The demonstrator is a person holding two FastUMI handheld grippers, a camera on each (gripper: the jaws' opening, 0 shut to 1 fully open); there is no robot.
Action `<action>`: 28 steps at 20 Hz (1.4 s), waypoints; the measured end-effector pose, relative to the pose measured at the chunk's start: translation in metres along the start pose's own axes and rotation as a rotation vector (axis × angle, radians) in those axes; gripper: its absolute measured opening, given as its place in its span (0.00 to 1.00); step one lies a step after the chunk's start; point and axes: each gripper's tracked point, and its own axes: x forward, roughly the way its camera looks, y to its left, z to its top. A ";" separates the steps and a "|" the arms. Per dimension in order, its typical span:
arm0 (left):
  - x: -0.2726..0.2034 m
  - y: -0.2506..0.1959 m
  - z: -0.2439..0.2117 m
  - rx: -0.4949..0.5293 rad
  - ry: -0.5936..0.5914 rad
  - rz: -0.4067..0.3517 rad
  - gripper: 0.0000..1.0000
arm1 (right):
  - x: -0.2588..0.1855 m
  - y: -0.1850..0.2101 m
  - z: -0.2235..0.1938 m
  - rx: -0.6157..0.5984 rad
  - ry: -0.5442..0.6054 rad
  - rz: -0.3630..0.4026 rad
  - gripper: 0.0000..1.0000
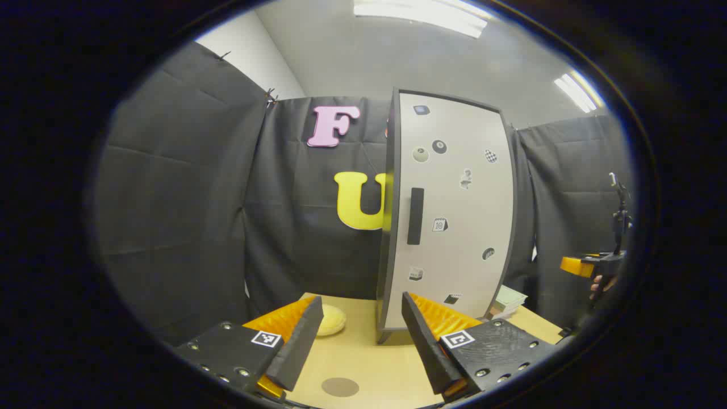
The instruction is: Open the cabinet door with the right hand, grasp the bottle in the cabinet with the left hand and place it on the coaster, then close the cabinet door with the right hand.
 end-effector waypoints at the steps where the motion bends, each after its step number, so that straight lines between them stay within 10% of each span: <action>1: -0.001 0.001 -0.001 0.000 0.002 0.005 0.86 | -0.001 0.002 -0.001 -0.003 0.005 0.005 0.96; 28: -0.036 0.040 -0.068 -0.075 0.104 0.111 0.86 | 0.065 0.166 0.091 -0.039 -0.037 0.230 0.96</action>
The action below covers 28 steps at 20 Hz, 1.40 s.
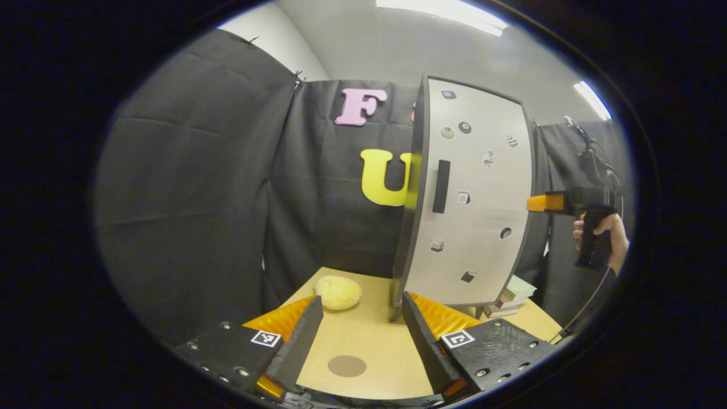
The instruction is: Open the cabinet door with the right hand, grasp the bottle in the cabinet with the left hand and place it on the coaster, then close the cabinet door with the right hand.
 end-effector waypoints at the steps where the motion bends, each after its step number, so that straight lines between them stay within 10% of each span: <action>1: -0.007 0.008 -0.004 -0.005 0.005 0.010 0.87 | 0.006 0.011 0.008 0.006 -0.016 0.012 0.96; 9: -0.018 0.042 -0.016 -0.058 0.013 0.069 0.87 | 0.054 0.086 0.068 -0.060 -0.143 0.053 0.96; 23: -0.036 0.102 -0.044 -0.140 0.064 0.198 0.84 | 0.135 0.162 0.034 -0.053 -0.022 0.036 0.98; 28: -0.042 0.104 -0.053 -0.137 0.083 0.204 0.89 | 0.146 0.172 0.024 -0.003 0.028 0.026 0.71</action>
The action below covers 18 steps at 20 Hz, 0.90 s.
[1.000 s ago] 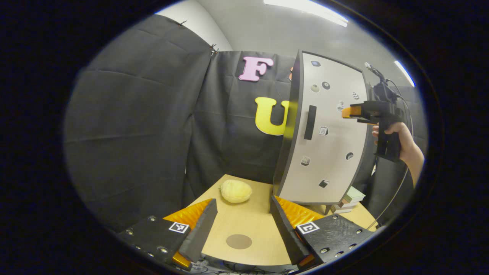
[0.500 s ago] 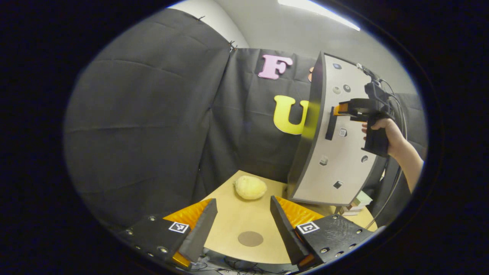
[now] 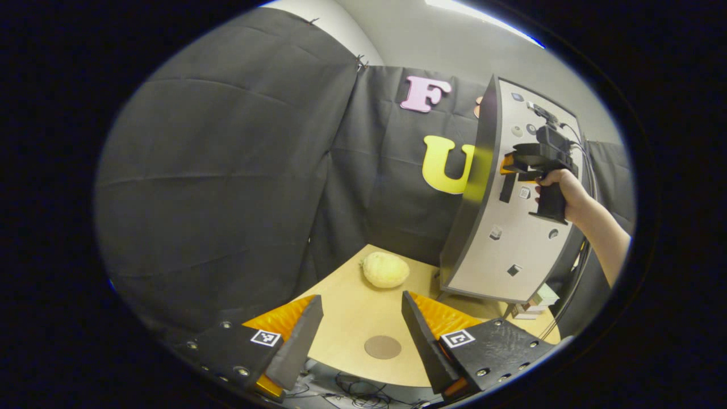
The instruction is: Open the cabinet door with the right hand, grasp the bottle in the cabinet with the left hand and place it on the coaster, then close the cabinet door with the right hand.
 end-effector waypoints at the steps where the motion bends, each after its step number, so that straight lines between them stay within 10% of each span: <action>1: -0.002 0.000 -0.001 0.004 0.002 0.000 0.89 | 0.003 0.001 -0.002 0.000 0.007 -0.004 0.57; 3: -0.010 -0.006 -0.009 0.012 0.006 0.003 0.87 | 0.004 0.003 -0.002 -0.007 0.010 -0.011 0.40; 18: -0.031 -0.046 -0.018 0.050 0.034 -0.055 0.84 | -0.021 0.006 -0.007 -0.023 0.027 0.143 0.17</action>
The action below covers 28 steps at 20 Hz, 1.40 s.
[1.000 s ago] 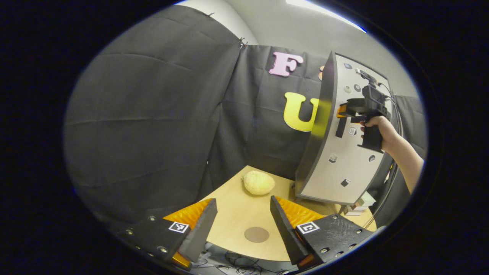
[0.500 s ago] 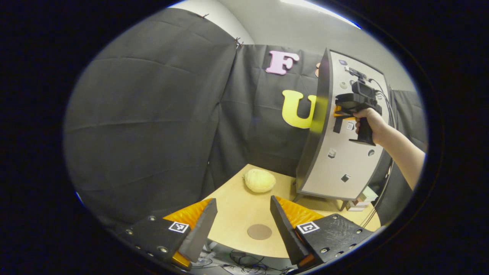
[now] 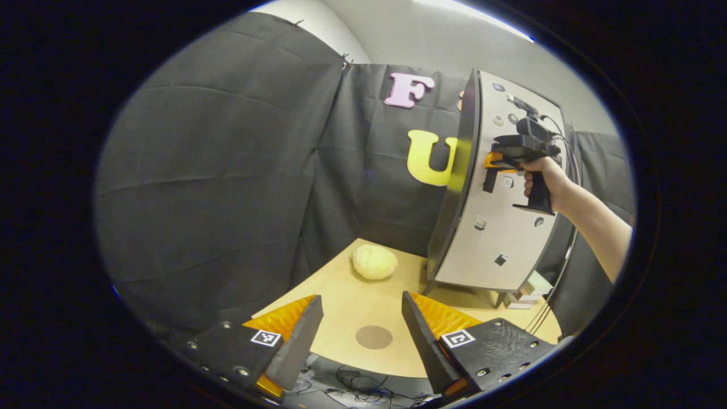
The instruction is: Open the cabinet door with the right hand, grasp the bottle in the cabinet with the left hand and place it on the coaster, then close the cabinet door with the right hand.
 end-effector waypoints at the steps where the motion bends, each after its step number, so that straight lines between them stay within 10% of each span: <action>1: -0.001 -0.001 0.002 0.012 0.002 0.004 0.86 | -0.006 0.002 0.000 -0.003 0.002 0.020 0.17; 28: -0.121 -0.189 -0.009 0.002 -0.063 0.055 0.86 | -0.089 -0.064 -0.019 0.040 -0.005 0.370 0.17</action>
